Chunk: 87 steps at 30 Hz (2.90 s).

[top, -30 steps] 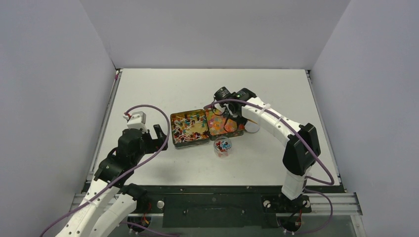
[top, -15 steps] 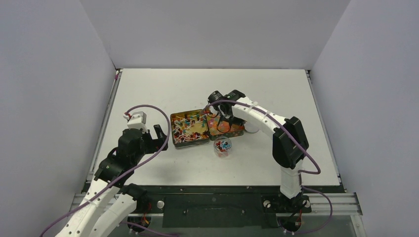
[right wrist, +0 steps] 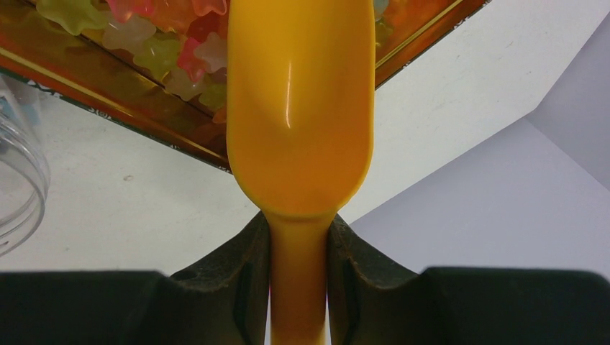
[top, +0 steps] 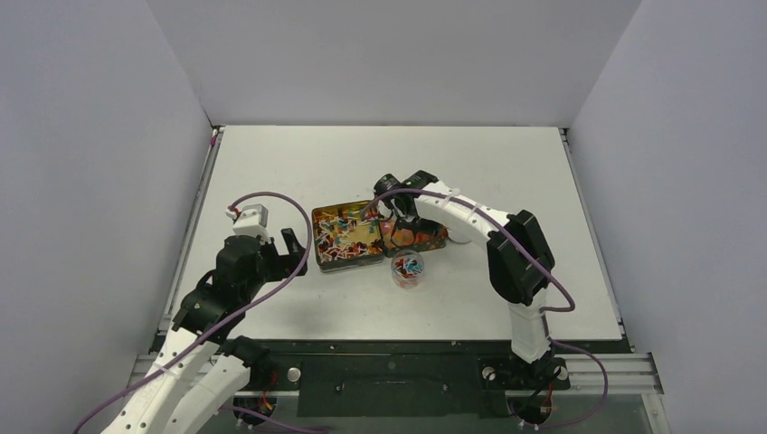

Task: Pack the candies
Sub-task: Scoop the fake candies from the storage box.

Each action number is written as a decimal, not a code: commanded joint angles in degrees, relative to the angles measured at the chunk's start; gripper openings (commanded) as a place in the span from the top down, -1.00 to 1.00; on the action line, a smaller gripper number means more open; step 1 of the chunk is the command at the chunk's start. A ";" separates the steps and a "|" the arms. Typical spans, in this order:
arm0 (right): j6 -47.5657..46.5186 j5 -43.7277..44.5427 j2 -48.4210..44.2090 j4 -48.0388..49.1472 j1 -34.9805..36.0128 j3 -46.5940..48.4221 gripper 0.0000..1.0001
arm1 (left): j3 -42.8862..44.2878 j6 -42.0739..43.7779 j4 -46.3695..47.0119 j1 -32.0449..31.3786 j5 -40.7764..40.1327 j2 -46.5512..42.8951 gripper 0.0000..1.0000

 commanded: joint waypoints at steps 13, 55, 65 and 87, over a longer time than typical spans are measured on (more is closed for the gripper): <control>-2.94 -1.28 1.49 1.32 2.69 -0.28 1.00 | 0.02 0.81 2.52 -0.11 -0.61 -0.14 -0.93; 17.30 -32.61 0.90 28.24 -1.86 -7.90 1.00 | 0.05 0.59 2.43 -0.11 -1.35 0.52 -0.93; 23.05 -30.46 -2.72 37.44 -2.97 -12.18 1.00 | -0.21 0.68 2.93 -0.11 -0.52 0.62 -0.93; 26.02 -25.40 -10.86 52.74 -3.34 -23.89 1.00 | -0.31 1.45 3.75 -0.11 1.77 1.51 -0.93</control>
